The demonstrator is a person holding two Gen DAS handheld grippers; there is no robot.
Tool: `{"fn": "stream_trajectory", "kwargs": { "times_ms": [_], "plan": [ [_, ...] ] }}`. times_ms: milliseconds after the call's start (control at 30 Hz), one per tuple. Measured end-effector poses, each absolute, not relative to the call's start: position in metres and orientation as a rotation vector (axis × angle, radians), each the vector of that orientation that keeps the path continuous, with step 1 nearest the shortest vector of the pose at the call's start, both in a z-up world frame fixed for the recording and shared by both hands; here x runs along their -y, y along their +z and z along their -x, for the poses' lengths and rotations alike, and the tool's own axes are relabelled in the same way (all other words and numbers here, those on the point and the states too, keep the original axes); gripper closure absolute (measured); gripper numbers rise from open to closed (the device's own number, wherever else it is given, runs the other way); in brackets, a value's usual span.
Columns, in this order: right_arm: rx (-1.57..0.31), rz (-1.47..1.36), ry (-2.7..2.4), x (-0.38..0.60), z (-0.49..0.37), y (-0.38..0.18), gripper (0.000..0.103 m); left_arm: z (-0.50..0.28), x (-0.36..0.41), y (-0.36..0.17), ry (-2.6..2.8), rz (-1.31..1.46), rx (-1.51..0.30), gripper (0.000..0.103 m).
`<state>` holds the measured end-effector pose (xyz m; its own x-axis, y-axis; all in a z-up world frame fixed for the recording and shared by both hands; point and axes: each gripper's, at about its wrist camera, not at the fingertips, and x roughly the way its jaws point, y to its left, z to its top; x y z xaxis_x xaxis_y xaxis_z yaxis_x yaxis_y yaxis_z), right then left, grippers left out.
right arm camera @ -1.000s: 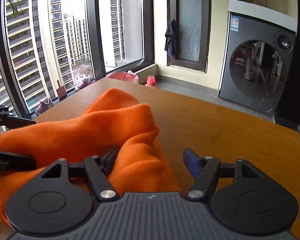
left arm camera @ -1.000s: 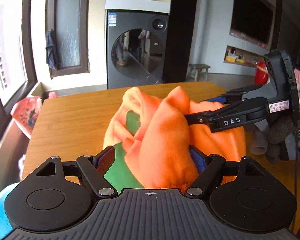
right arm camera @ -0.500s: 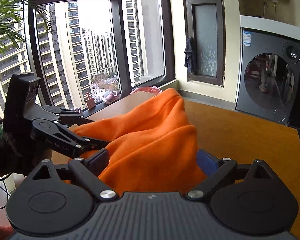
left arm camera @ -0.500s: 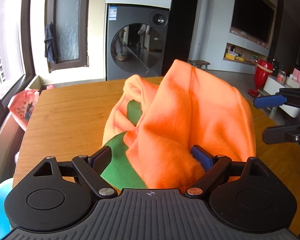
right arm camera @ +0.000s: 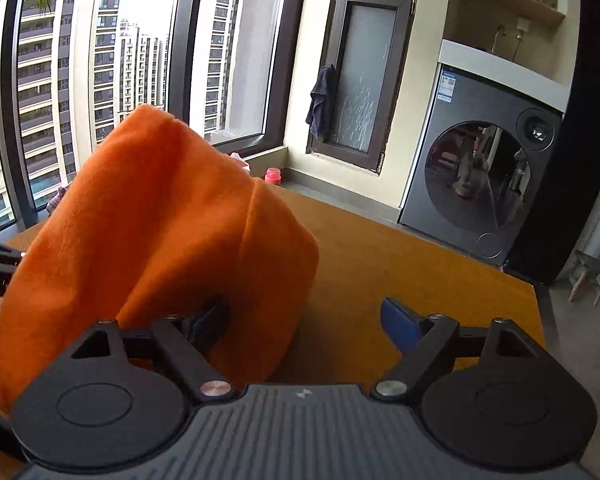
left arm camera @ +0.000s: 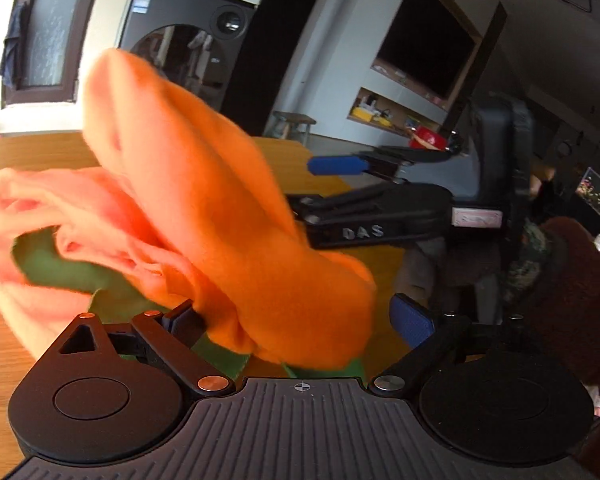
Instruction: Fold clothes
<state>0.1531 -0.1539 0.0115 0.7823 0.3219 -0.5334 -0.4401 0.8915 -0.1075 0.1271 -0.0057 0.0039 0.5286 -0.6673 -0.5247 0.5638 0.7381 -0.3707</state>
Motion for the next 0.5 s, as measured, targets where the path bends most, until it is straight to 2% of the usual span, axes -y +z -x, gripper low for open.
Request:
{"fn": "stream_trajectory", "kwargs": {
  "times_ms": [133, 333, 400, 467, 500],
  "plan": [
    [-0.5, 0.155, 0.422, 0.173, -0.14, 0.026, 0.019, -0.105, 0.005, 0.021, -0.913, 0.152, -0.645, 0.006],
    [-0.414, 0.013, 0.539, 0.195, -0.093, 0.04, 0.016, -0.092, -0.058, 0.06, -0.817, 0.254, -0.446, 0.003],
    [-0.377, 0.001, 0.595, 0.189, -0.081, 0.044, 0.014, -0.099, -0.073, 0.058, -0.68, 0.262, -0.434, 0.003],
    [-0.352, 0.037, 0.63, 0.175, -0.075, 0.045, 0.008, -0.112, -0.081, 0.046, -0.551, 0.255, -0.477, 0.004],
    [-0.351, 0.067, 0.634, 0.166, -0.076, 0.043, 0.008, -0.12, -0.082, 0.037, -0.497, 0.248, -0.514, 0.007]
  ]
}}
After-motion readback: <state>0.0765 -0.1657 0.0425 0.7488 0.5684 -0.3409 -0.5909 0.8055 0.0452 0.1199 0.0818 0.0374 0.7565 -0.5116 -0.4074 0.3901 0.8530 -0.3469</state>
